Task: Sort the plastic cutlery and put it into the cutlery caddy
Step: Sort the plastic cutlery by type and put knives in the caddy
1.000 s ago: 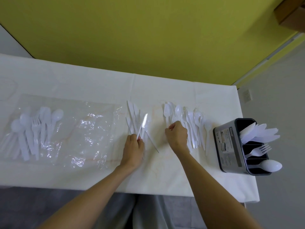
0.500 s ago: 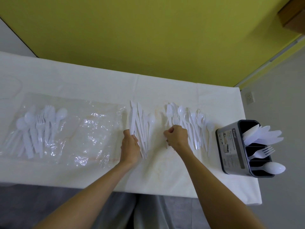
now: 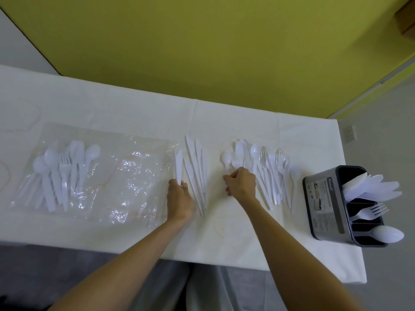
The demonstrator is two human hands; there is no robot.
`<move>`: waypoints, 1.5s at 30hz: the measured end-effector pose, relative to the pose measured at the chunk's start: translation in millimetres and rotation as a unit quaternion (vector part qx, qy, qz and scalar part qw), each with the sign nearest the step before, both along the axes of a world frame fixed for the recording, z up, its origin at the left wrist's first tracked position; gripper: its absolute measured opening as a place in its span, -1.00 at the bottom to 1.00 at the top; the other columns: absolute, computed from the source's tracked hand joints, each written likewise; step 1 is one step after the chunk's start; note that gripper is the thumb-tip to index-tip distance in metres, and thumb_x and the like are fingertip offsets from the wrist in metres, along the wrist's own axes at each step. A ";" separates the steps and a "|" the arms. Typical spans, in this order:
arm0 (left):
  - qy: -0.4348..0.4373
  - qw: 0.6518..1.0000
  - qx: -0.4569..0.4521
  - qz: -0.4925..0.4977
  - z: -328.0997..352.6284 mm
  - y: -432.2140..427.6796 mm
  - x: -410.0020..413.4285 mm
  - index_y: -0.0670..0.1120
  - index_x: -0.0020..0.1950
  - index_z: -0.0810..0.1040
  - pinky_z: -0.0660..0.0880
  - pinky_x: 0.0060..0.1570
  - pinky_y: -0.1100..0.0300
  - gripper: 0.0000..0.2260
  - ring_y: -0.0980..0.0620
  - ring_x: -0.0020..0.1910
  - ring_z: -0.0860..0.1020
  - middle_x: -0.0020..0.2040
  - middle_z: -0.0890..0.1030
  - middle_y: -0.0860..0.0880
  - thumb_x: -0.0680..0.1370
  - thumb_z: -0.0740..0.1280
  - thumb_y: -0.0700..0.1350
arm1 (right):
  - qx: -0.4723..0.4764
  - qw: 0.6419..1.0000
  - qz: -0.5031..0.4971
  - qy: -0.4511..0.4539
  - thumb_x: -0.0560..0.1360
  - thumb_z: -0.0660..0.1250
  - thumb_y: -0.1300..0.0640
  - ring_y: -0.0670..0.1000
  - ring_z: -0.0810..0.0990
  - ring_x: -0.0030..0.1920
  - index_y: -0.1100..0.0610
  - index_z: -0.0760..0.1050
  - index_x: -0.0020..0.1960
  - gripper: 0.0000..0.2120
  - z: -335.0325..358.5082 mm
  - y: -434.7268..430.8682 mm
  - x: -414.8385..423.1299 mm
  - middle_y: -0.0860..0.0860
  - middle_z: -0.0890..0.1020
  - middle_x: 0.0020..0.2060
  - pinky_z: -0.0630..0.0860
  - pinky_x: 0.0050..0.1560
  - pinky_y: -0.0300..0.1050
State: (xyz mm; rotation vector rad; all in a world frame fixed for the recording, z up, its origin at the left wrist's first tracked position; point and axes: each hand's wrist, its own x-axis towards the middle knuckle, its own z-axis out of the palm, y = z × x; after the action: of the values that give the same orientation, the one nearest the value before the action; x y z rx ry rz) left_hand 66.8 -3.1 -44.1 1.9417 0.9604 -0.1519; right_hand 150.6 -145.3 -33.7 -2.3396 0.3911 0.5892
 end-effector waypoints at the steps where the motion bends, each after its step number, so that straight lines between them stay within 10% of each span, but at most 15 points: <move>1: 0.001 1.000 -0.004 -0.001 -1.7 0.6 0.5 -0.29 0.14 0.35 0.40 -0.03 0.07 -0.79 -0.21 0.08 0.50 0.11 0.49 -0.23 0.64 0.13 -0.15 | -0.010 1.000 -0.013 -0.001 0.54 0.34 0.21 -0.02 0.59 -0.50 0.27 0.52 -0.24 -0.80 0.0 -7.1 1.2 0.16 0.65 -0.37 0.53 -0.47 -0.25; 7: 0.021 1.000 -0.006 -0.011 -2.8 1.2 6.7 -0.23 0.08 0.41 0.38 -0.12 0.14 -0.69 -0.06 -0.12 0.50 0.03 0.52 -0.14 0.49 0.42 -0.09 | 0.003 0.998 0.029 -0.056 0.55 0.33 0.13 0.13 0.64 -0.26 0.16 0.42 -0.10 -0.87 0.9 7.6 -3.4 0.14 0.63 -0.25 0.61 -0.23 -0.01; 17: 0.040 0.999 0.018 -0.017 -1.2 13.6 6.6 -0.20 -0.05 0.42 0.42 -0.04 0.05 -0.89 -0.19 0.00 0.51 0.02 0.54 -0.18 0.54 0.25 -0.16 | 0.003 0.996 0.088 0.015 0.51 0.28 0.17 0.03 0.42 -0.42 0.18 0.38 -0.36 -0.72 2.5 45.8 2.3 0.11 0.49 -0.42 0.40 -0.36 -0.12; 24: 0.007 1.000 -0.028 -0.010 0.7 13.8 0.7 -0.16 -0.09 0.21 0.44 -0.26 0.00 -0.86 -0.17 -0.28 0.44 -0.24 0.44 -0.11 0.61 0.07 -0.12 | -0.010 0.997 0.069 -0.016 0.57 0.20 0.16 0.06 0.50 -0.26 0.22 0.42 0.05 -0.87 10.0 60.1 23.4 0.10 0.56 -0.15 0.37 -0.38 -0.17; 29: -0.009 0.999 -0.017 -0.038 3.5 16.8 6.9 -0.17 -0.05 0.19 0.36 -0.19 0.06 -0.86 -0.25 -0.12 0.49 -0.13 0.46 -0.18 0.66 0.01 -0.12 | -0.046 0.989 0.136 0.043 0.45 0.42 0.11 0.08 0.51 -0.39 0.13 0.35 -0.36 -0.68 8.7 54.4 15.6 0.04 0.44 -0.45 0.43 -0.37 -0.16; 35: 0.020 0.999 -0.037 -0.035 8.8 14.4 30.6 -0.18 0.03 0.25 0.36 -0.05 0.06 -0.84 -0.15 -0.04 0.43 -0.03 0.42 -0.08 0.66 0.00 -0.10 | -0.033 0.989 0.115 0.082 0.45 0.48 0.09 0.16 0.71 -0.23 0.20 0.48 -0.36 -0.70 6.0 42.6 0.4 0.19 0.68 -0.31 0.66 -0.05 0.05; 45: 0.084 0.989 0.038 -0.117 3.7 11.6 41.5 -0.29 0.17 0.32 0.44 0.02 0.00 -0.75 -0.26 0.11 0.52 0.15 0.53 -0.24 0.59 0.17 -0.14 | -0.057 0.992 0.096 0.058 0.44 0.41 0.22 0.15 0.69 -0.35 0.14 0.33 -0.46 -0.63 8.9 17.0 -12.8 0.03 0.46 -0.52 0.55 -0.33 -0.14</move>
State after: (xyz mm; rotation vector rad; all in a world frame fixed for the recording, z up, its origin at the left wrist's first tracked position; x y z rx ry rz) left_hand 108.3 8.5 -40.4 2.1358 0.8546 -0.4255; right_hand 137.8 -128.3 -24.8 -2.4766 0.2584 0.8159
